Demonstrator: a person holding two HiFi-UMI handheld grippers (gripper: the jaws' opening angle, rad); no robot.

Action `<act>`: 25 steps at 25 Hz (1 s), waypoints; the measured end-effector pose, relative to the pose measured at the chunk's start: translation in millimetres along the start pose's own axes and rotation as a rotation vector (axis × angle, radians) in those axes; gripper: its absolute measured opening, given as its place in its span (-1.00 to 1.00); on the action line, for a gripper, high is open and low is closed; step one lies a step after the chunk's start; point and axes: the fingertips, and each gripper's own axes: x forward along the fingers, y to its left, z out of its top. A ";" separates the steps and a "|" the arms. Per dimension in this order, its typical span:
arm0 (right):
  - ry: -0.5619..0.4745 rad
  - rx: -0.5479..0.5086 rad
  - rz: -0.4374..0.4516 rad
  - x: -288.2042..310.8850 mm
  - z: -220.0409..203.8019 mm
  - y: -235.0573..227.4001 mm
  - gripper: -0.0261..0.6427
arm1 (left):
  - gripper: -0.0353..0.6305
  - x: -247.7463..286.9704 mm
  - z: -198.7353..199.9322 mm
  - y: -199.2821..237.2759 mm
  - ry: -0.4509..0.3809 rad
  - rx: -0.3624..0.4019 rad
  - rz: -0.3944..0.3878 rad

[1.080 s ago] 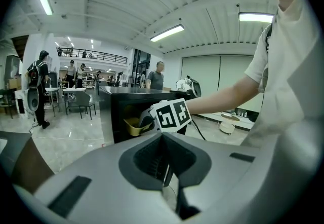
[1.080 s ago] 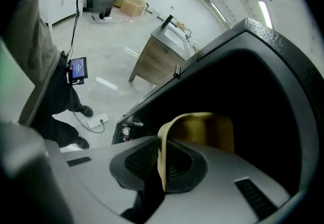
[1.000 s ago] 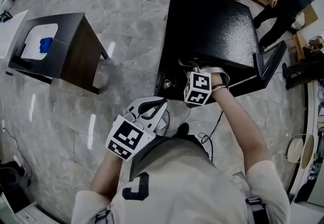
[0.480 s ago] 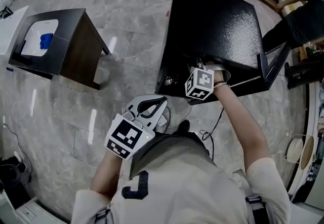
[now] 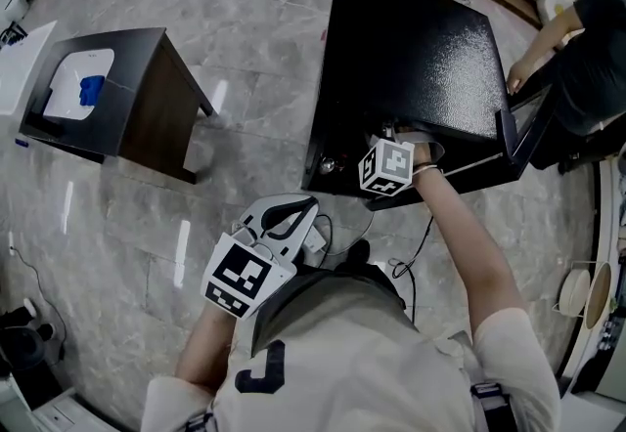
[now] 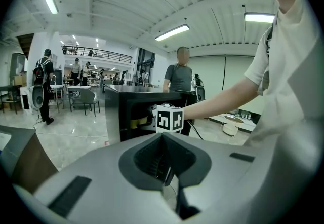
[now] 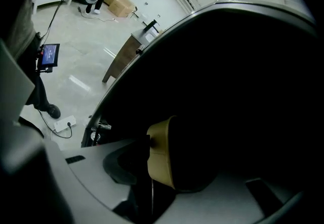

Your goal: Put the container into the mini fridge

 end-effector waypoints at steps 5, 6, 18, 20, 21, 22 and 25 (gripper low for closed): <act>0.002 0.017 -0.020 6.8 -4.2 -4.3 -0.53 | -0.72 -3.0 -0.8 0.5 -0.001 0.004 0.014; 0.002 0.021 -0.025 8.5 -4.9 -5.1 -0.53 | -0.72 -3.9 -1.4 1.1 -0.001 0.002 0.018; -0.057 0.176 -0.099 -11.4 -1.0 -14.6 -0.43 | -0.72 -22.7 -7.2 6.9 -0.007 -0.023 0.065; -0.069 0.200 -0.101 -23.6 3.1 -10.5 -0.42 | -0.72 -26.8 -8.1 7.2 -0.007 -0.027 0.060; -0.073 0.212 -0.100 -30.3 5.0 -7.3 -0.43 | -0.72 -29.4 -8.3 7.0 -0.008 -0.026 0.058; -0.075 0.223 -0.099 -36.8 6.2 -4.2 -0.43 | -0.72 -31.5 -7.9 7.3 -0.011 -0.021 0.056; -0.066 0.255 -0.099 -52.3 7.0 -1.1 -0.43 | -0.72 -32.8 -1.2 14.0 -0.030 0.014 0.051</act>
